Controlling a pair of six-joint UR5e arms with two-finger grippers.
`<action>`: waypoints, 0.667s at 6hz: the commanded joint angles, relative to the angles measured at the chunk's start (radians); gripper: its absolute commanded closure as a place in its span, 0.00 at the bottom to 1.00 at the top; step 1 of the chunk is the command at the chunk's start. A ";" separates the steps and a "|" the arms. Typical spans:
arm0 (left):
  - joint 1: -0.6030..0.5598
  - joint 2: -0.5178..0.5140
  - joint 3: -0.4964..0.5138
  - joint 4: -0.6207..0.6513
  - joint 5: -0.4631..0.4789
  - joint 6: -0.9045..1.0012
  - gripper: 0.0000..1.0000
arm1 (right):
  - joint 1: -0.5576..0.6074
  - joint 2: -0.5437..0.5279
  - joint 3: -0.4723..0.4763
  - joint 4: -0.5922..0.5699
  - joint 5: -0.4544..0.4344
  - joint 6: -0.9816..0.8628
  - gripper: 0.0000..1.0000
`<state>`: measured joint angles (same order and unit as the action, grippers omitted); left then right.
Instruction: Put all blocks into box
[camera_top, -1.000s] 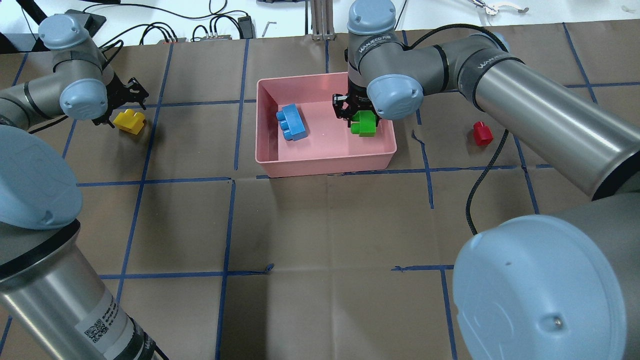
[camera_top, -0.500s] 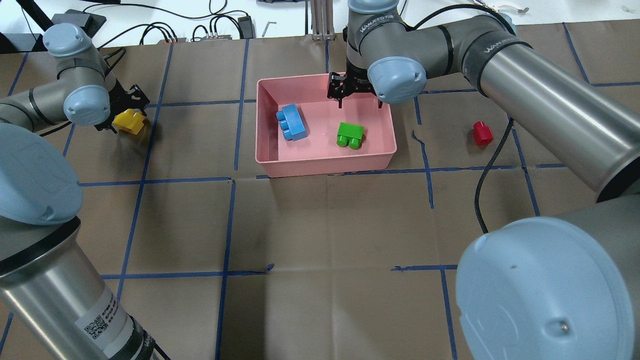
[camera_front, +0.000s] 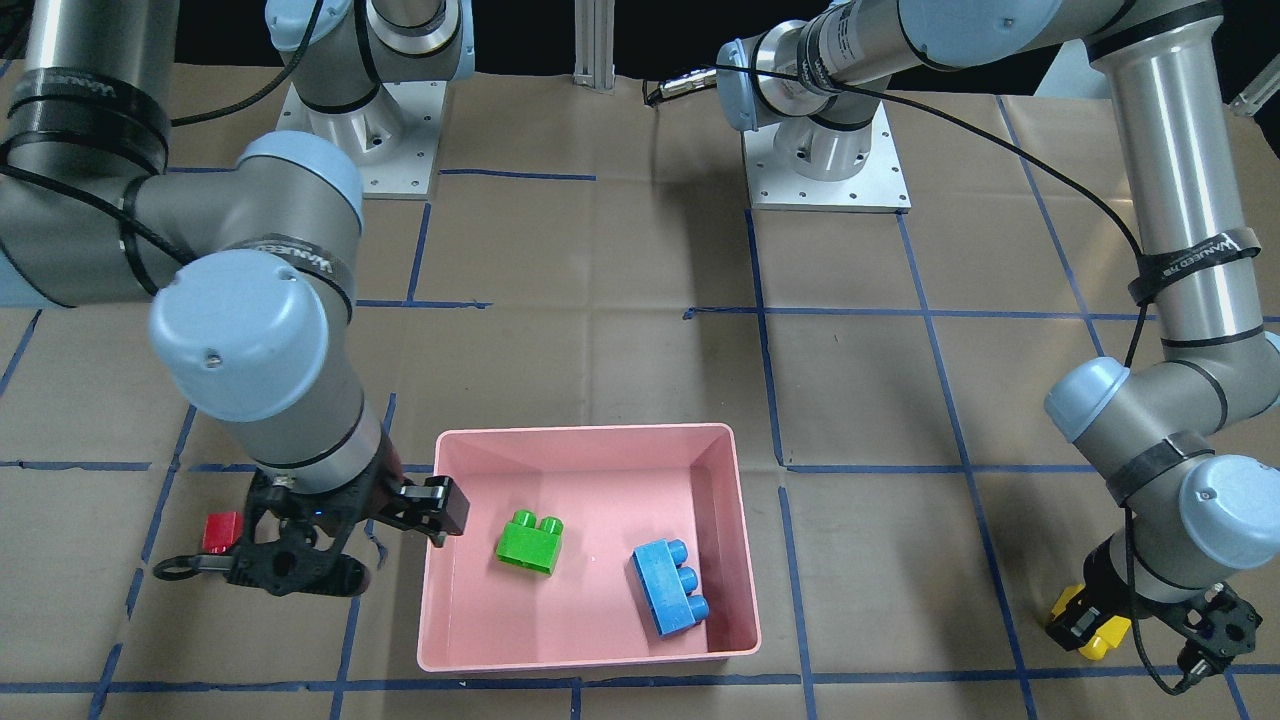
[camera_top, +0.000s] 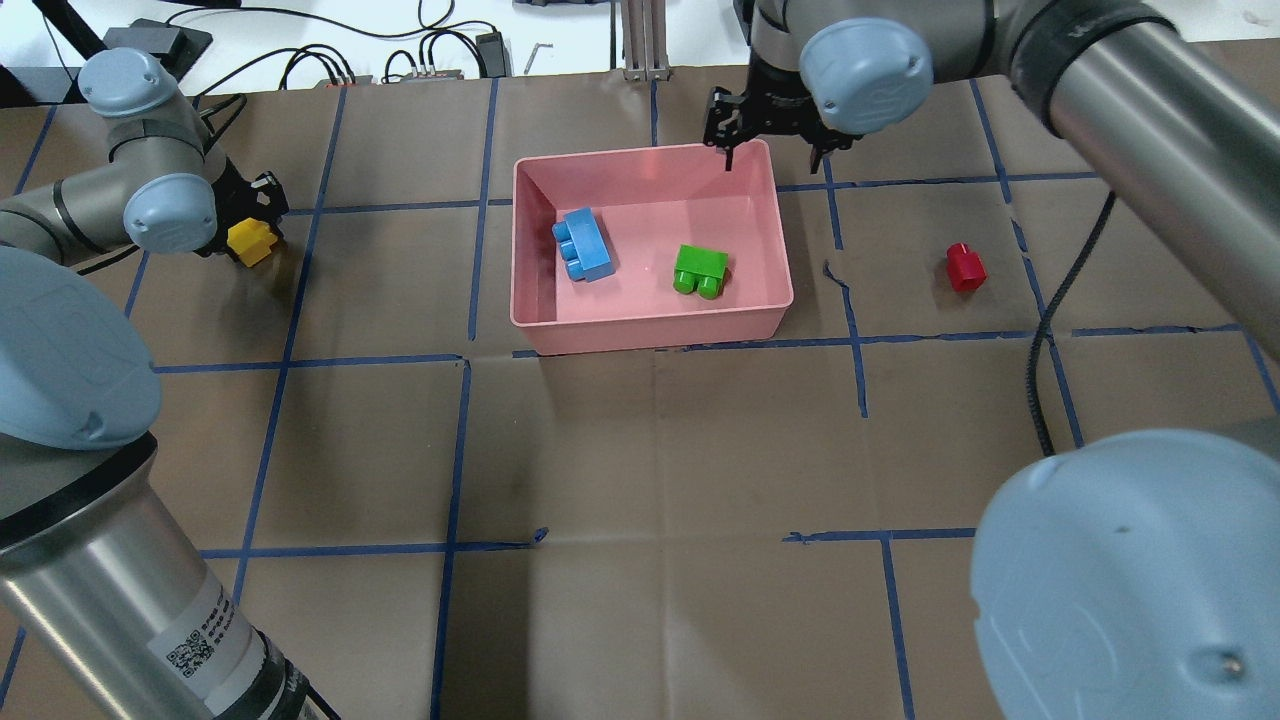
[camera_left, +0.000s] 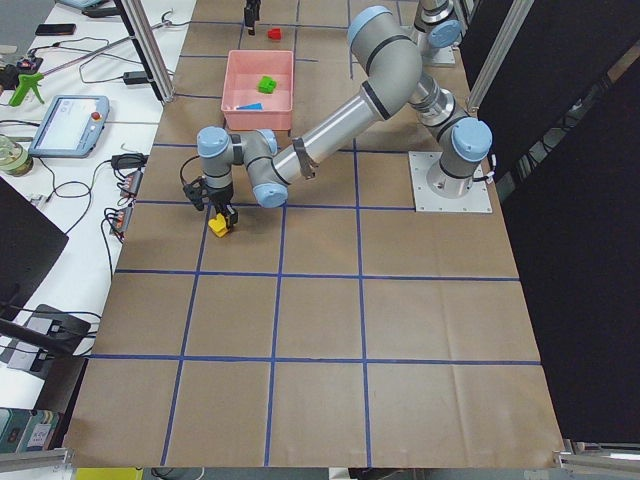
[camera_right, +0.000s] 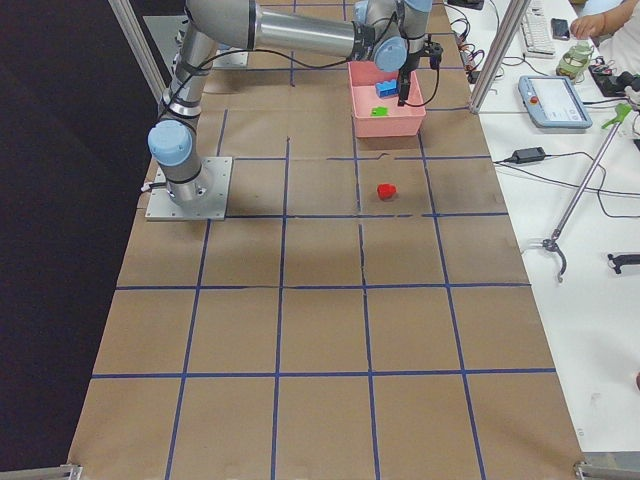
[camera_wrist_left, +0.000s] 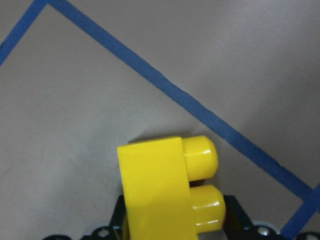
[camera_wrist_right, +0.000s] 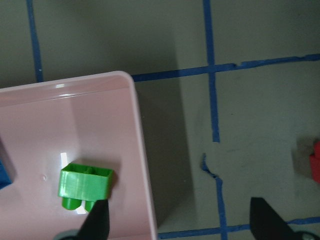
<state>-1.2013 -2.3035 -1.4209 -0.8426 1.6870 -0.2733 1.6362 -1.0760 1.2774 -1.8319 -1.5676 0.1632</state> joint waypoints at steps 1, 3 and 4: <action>0.002 0.010 0.002 0.005 0.000 0.058 0.83 | -0.138 -0.010 0.007 0.042 0.000 -0.176 0.00; -0.020 0.088 0.004 -0.015 -0.001 0.066 0.84 | -0.273 -0.002 0.063 0.020 0.001 -0.421 0.01; -0.102 0.140 0.003 -0.057 -0.006 0.113 0.81 | -0.312 0.004 0.112 0.016 0.004 -0.491 0.01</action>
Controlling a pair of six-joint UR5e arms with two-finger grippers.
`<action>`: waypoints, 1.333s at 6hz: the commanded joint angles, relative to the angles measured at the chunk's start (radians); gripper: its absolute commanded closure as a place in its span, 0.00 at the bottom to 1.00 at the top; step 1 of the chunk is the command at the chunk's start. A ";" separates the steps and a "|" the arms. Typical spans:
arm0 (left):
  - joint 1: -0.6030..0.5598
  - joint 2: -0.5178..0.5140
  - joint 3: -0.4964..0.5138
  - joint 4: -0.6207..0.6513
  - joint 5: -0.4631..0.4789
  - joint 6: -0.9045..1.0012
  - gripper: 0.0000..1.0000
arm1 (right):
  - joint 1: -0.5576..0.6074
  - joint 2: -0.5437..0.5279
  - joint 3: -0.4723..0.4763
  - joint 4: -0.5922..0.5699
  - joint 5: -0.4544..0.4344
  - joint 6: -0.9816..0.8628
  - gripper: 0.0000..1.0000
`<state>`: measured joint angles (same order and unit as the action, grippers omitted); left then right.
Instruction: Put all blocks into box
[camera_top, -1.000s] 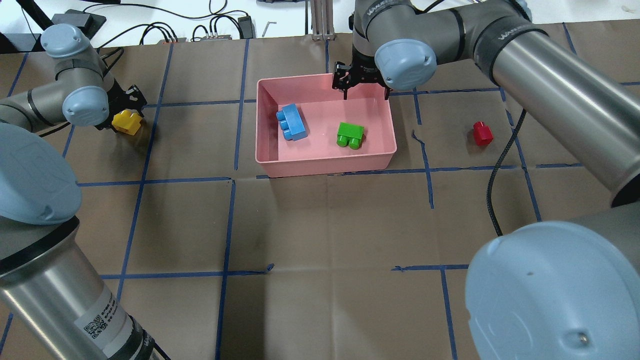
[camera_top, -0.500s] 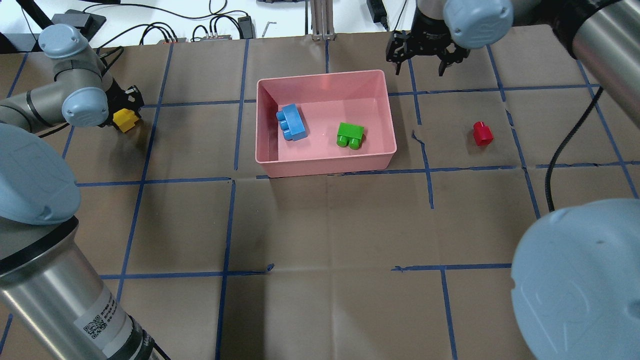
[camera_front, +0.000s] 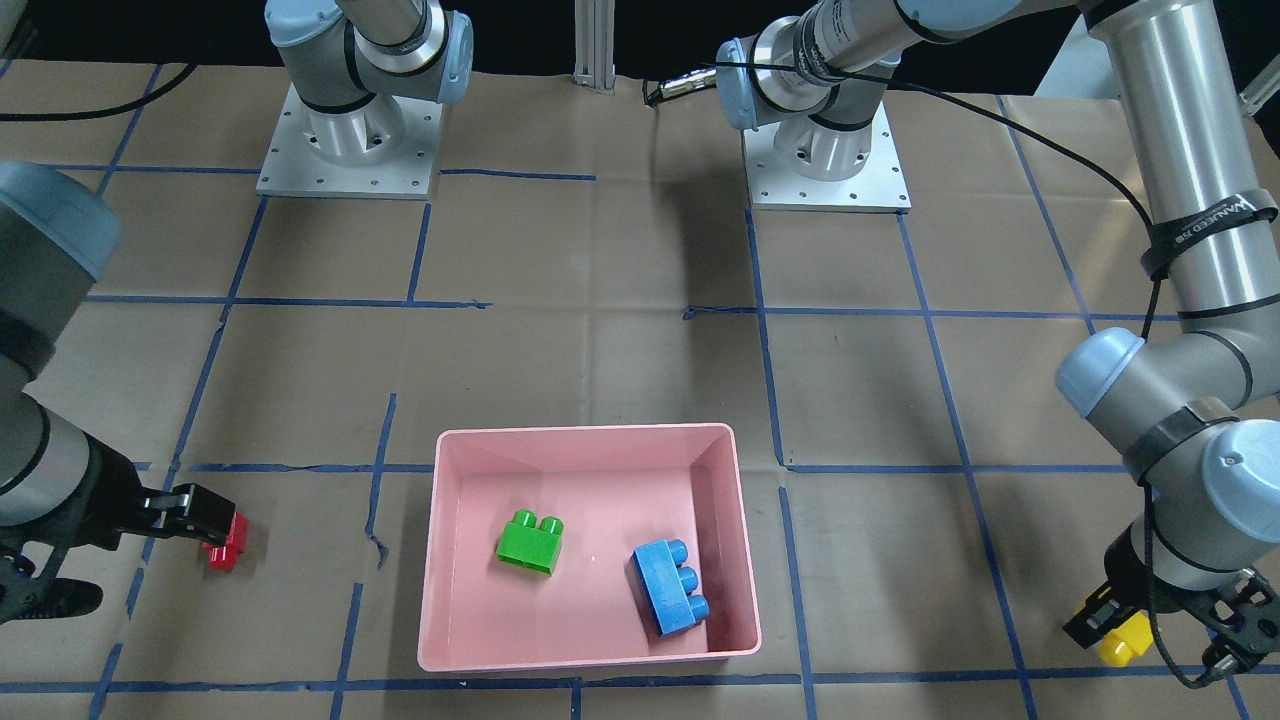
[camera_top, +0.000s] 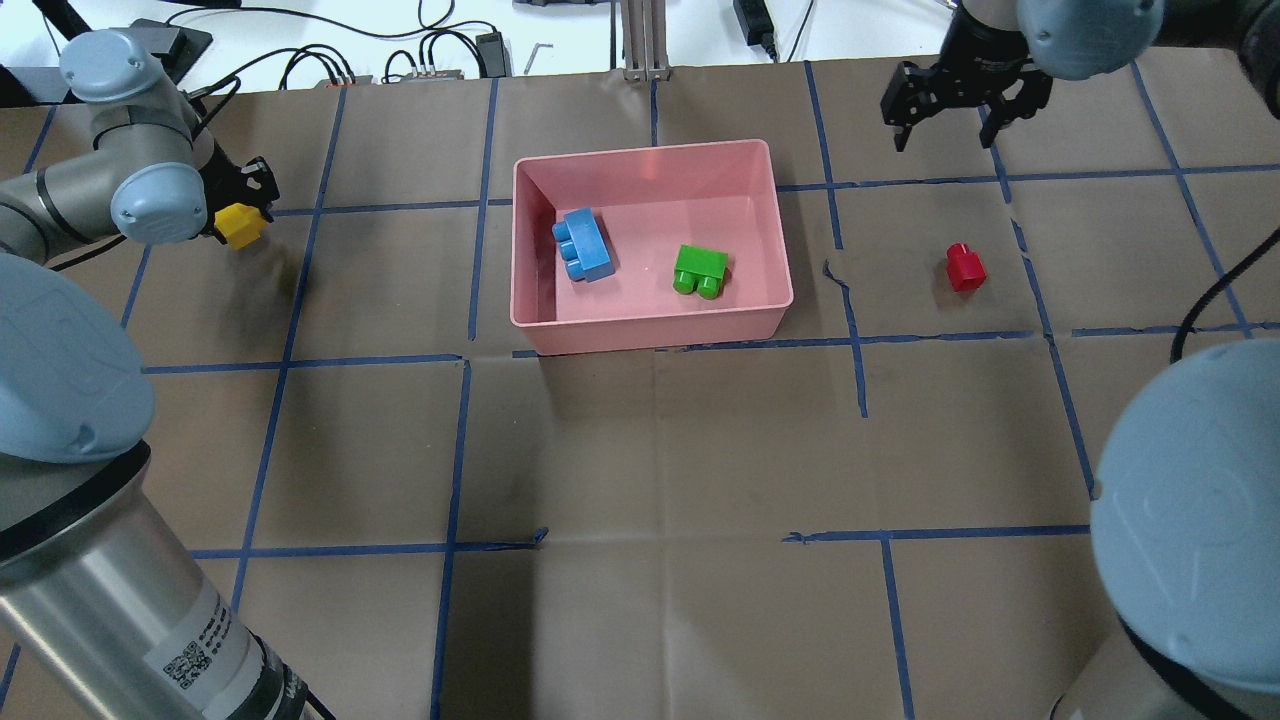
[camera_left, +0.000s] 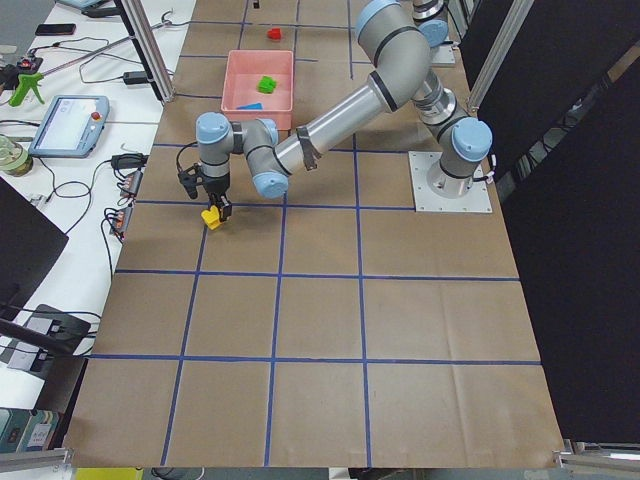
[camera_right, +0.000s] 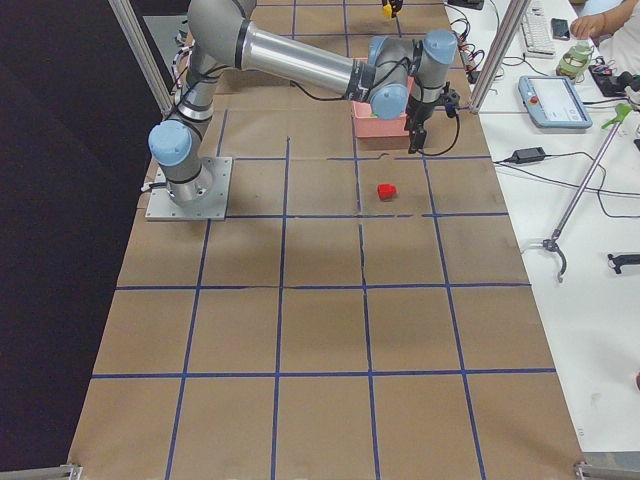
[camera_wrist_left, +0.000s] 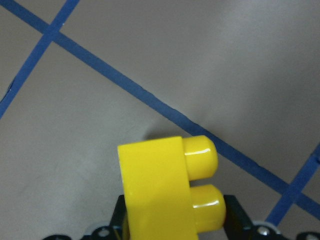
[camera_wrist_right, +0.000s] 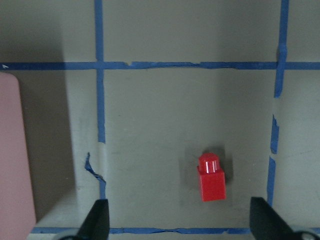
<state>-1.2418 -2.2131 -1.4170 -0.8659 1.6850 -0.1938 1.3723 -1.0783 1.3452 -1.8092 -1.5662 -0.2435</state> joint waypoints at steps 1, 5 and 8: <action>-0.185 0.099 0.012 -0.038 -0.002 0.134 0.80 | -0.050 0.017 0.107 -0.057 0.002 -0.094 0.01; -0.600 0.113 -0.008 -0.073 -0.080 0.174 0.80 | -0.050 0.086 0.273 -0.300 0.002 -0.094 0.01; -0.631 0.081 -0.007 -0.068 -0.076 0.191 0.01 | -0.050 0.094 0.269 -0.325 0.002 -0.083 0.33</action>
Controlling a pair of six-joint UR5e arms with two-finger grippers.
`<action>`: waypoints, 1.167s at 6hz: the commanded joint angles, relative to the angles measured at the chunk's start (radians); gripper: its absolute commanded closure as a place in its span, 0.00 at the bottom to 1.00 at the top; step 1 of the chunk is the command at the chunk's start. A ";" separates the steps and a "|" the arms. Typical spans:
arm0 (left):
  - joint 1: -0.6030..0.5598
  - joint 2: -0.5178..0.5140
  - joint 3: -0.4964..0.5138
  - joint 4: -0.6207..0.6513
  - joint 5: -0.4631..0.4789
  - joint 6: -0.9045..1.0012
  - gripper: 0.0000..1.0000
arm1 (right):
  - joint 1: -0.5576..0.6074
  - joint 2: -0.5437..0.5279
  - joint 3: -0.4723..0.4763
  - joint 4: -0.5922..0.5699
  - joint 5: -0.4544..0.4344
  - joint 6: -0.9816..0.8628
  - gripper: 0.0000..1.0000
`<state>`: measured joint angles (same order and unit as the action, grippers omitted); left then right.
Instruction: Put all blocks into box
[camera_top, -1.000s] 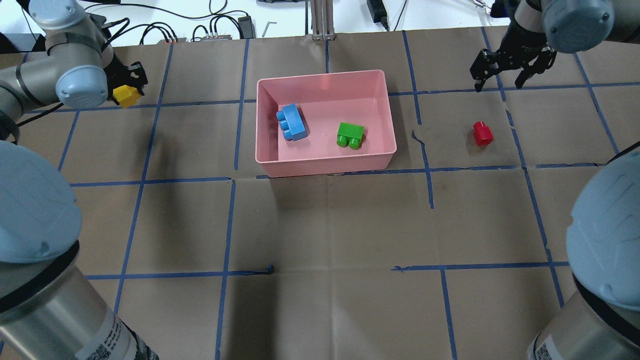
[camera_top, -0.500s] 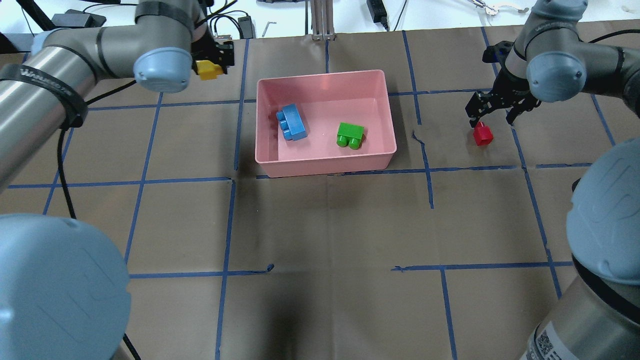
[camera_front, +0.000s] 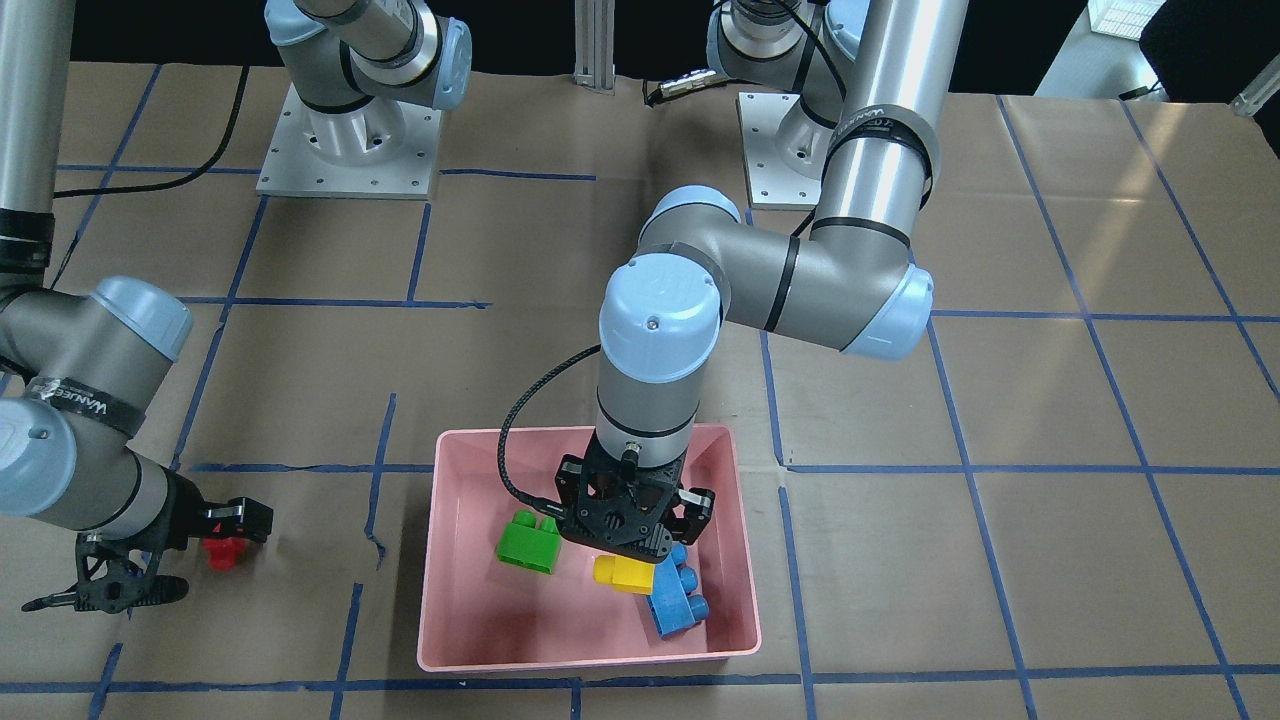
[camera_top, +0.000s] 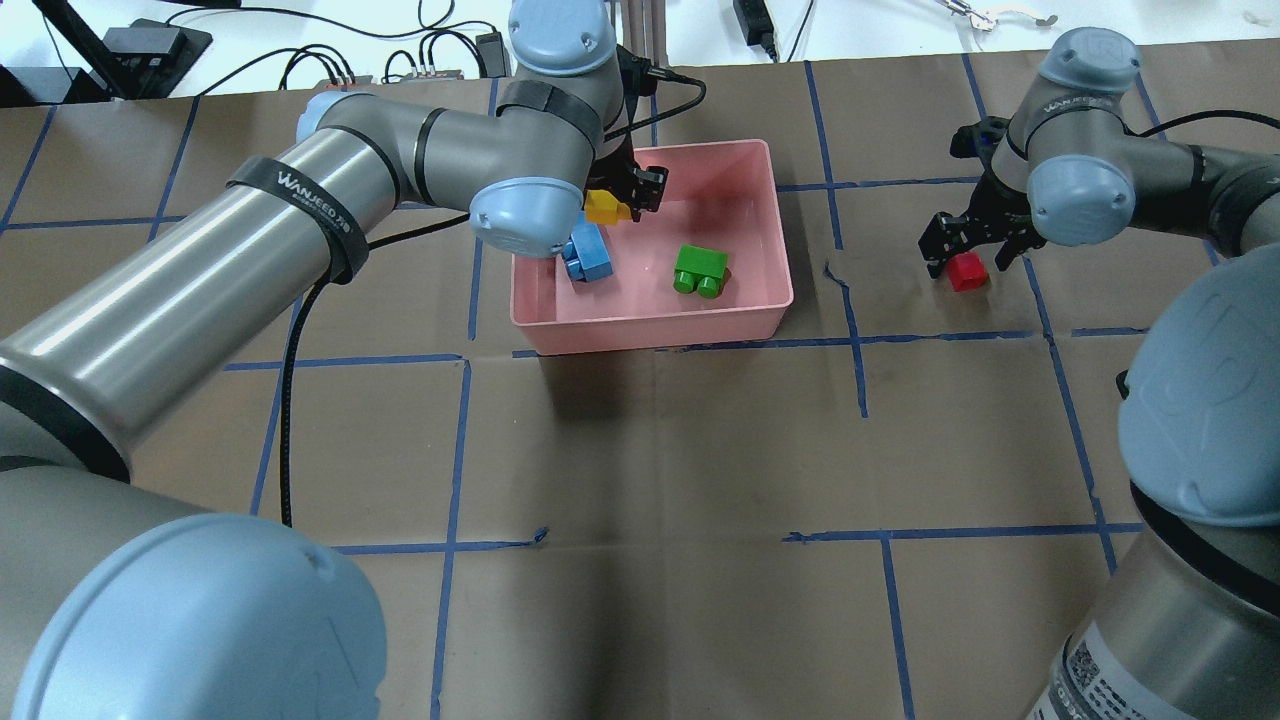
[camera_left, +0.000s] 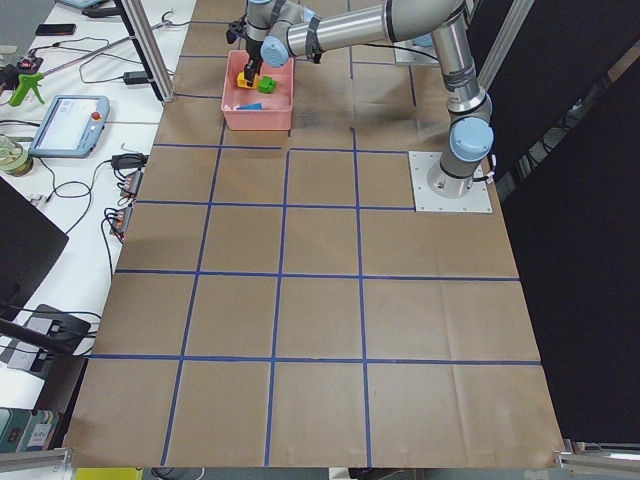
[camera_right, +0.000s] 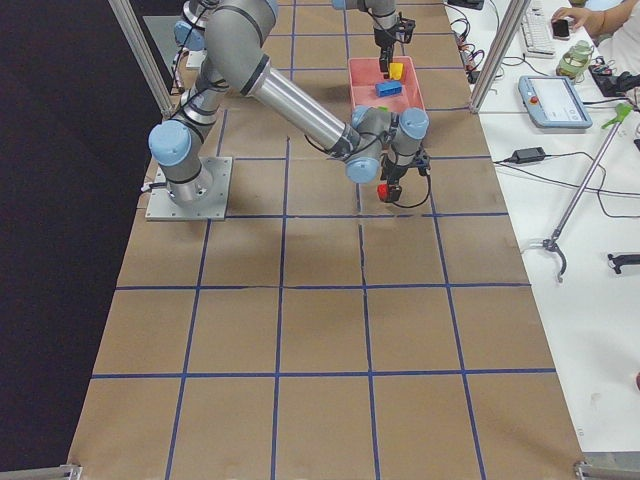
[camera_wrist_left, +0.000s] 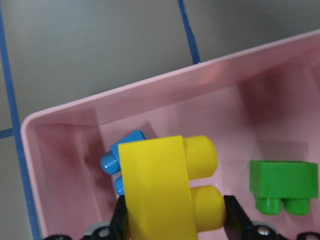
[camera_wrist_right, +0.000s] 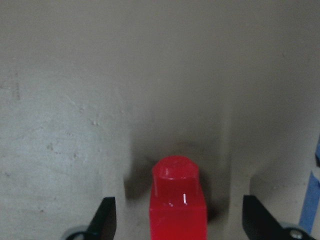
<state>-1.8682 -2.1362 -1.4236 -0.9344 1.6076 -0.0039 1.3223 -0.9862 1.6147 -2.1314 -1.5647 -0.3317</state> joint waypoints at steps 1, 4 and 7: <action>0.000 0.031 0.003 -0.010 0.006 0.001 0.00 | 0.000 -0.002 -0.001 -0.002 0.000 0.008 0.50; 0.059 0.273 -0.006 -0.325 0.011 -0.017 0.00 | 0.000 -0.006 -0.009 -0.002 0.000 0.013 0.69; 0.209 0.458 -0.017 -0.541 0.002 -0.012 0.00 | 0.024 -0.089 -0.192 0.211 -0.002 0.069 0.68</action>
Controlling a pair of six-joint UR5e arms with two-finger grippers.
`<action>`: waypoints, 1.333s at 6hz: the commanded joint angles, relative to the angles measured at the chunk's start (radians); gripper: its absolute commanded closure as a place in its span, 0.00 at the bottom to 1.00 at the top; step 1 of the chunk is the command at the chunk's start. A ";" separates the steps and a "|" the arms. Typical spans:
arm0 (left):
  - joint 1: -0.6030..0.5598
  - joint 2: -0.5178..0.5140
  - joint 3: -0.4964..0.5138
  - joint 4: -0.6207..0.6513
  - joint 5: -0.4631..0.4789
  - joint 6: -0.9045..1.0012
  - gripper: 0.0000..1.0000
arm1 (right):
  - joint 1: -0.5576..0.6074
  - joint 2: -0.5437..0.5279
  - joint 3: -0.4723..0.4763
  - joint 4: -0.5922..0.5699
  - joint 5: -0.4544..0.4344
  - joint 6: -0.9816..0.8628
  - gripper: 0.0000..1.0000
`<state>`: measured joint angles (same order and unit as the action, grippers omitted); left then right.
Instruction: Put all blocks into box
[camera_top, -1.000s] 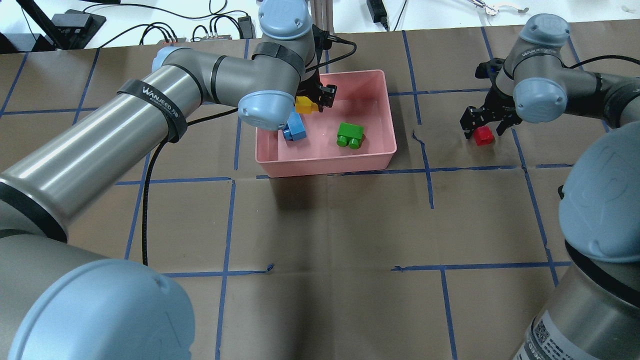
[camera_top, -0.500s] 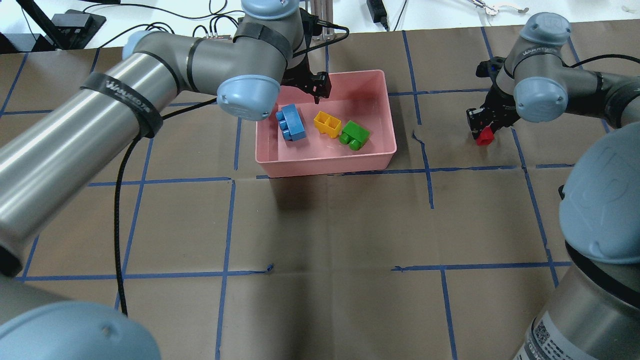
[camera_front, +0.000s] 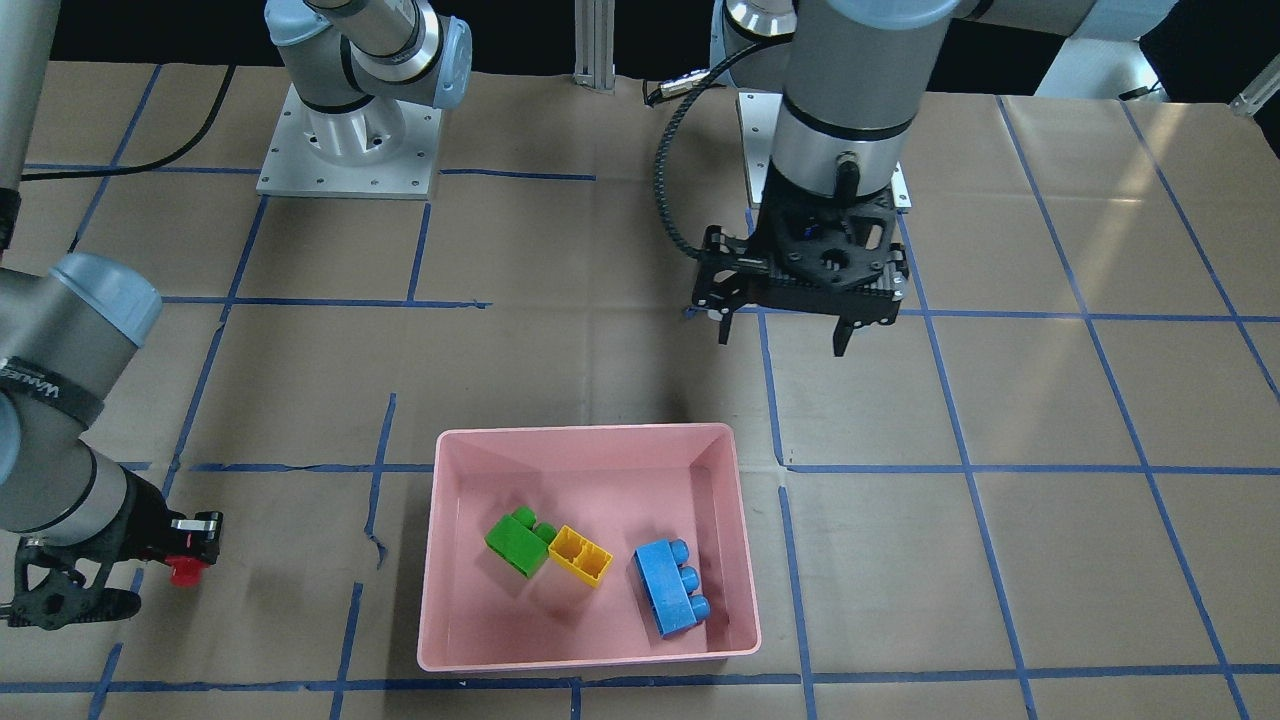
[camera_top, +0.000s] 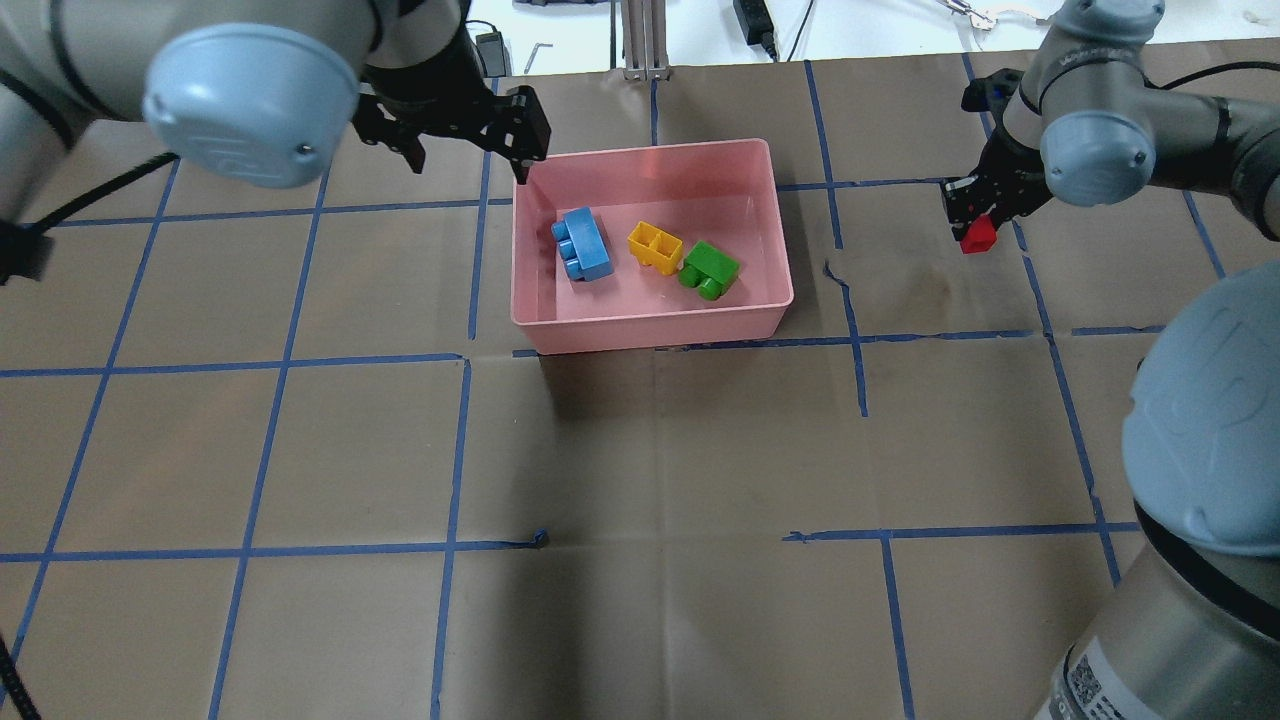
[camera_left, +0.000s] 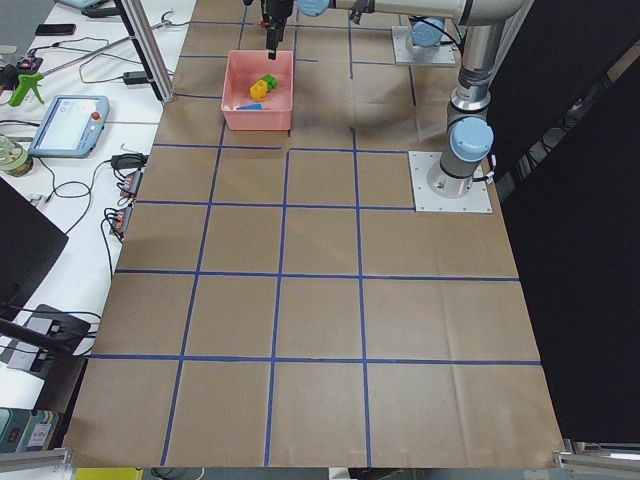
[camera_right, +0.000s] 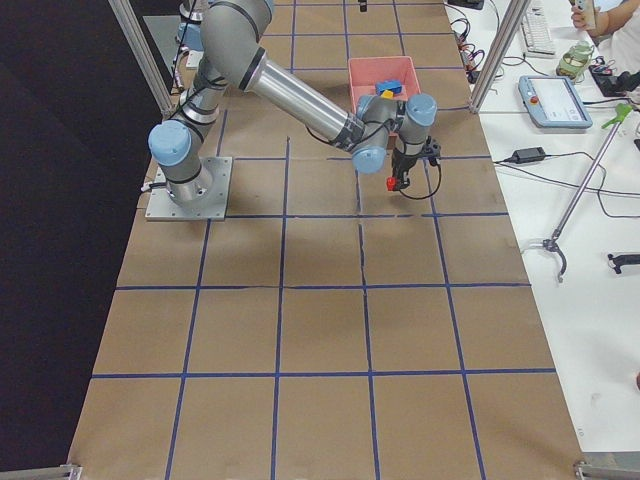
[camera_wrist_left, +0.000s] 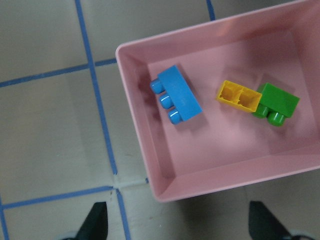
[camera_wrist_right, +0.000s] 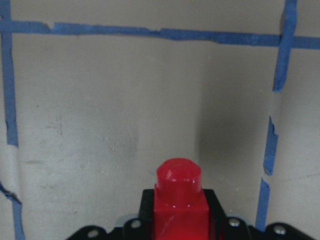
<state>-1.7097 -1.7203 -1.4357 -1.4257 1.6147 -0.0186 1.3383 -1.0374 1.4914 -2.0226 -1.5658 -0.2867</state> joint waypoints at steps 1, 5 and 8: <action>0.067 0.077 -0.031 -0.058 -0.010 0.000 0.00 | 0.063 -0.056 -0.129 0.178 -0.002 0.087 0.68; 0.068 0.120 -0.086 -0.053 -0.001 0.002 0.00 | 0.446 0.017 -0.222 0.193 0.003 0.648 0.67; 0.070 0.120 -0.086 -0.052 0.002 -0.001 0.00 | 0.509 0.157 -0.234 0.131 0.015 0.693 0.60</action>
<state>-1.6400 -1.5999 -1.5216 -1.4782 1.6168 -0.0178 1.8388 -0.9090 1.2557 -1.8751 -1.5517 0.4004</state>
